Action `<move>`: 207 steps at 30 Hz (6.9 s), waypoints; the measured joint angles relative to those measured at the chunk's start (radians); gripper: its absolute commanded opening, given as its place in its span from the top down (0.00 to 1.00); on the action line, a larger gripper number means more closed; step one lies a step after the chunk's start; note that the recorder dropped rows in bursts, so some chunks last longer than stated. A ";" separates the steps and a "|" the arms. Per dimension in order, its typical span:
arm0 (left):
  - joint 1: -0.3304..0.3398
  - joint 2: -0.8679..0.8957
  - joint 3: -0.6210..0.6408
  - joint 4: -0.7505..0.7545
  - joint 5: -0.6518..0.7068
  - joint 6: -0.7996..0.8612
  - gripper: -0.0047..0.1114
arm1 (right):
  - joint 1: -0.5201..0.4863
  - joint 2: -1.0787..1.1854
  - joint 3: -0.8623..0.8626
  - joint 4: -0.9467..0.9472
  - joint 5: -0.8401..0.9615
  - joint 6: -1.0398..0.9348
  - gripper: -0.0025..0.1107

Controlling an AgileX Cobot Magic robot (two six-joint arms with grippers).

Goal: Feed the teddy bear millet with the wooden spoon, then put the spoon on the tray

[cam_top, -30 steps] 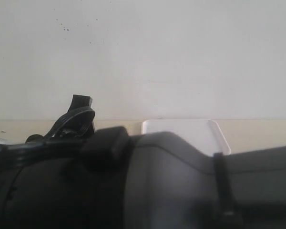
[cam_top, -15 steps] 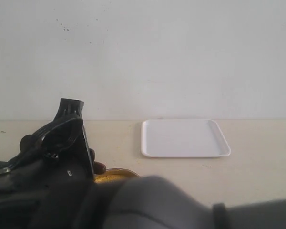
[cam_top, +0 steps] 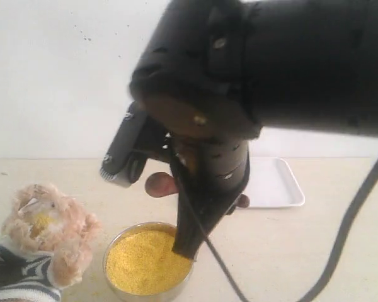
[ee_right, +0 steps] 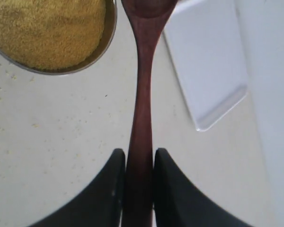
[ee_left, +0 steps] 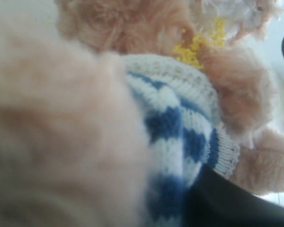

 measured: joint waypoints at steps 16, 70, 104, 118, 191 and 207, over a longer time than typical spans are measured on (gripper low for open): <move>0.000 0.000 0.000 -0.130 -0.005 0.076 0.93 | -0.138 0.088 0.000 0.155 -0.050 -0.166 0.98; 0.000 0.000 0.001 -0.186 -0.091 0.112 0.93 | -0.138 0.214 0.000 0.386 -0.219 -0.311 0.98; 0.000 0.000 0.001 -0.186 -0.077 0.120 0.93 | -0.224 0.214 0.000 0.621 -0.213 -0.377 0.98; 0.000 0.000 0.001 -0.186 -0.077 0.120 0.93 | -0.220 0.214 0.000 0.521 -0.164 -0.320 0.98; 0.000 0.000 0.001 -0.161 -0.076 0.120 0.93 | -0.127 0.206 0.000 0.316 -0.104 -0.144 0.98; 0.000 0.000 0.001 -0.133 -0.076 0.128 0.93 | -0.127 0.196 0.000 0.309 -0.001 -0.047 0.98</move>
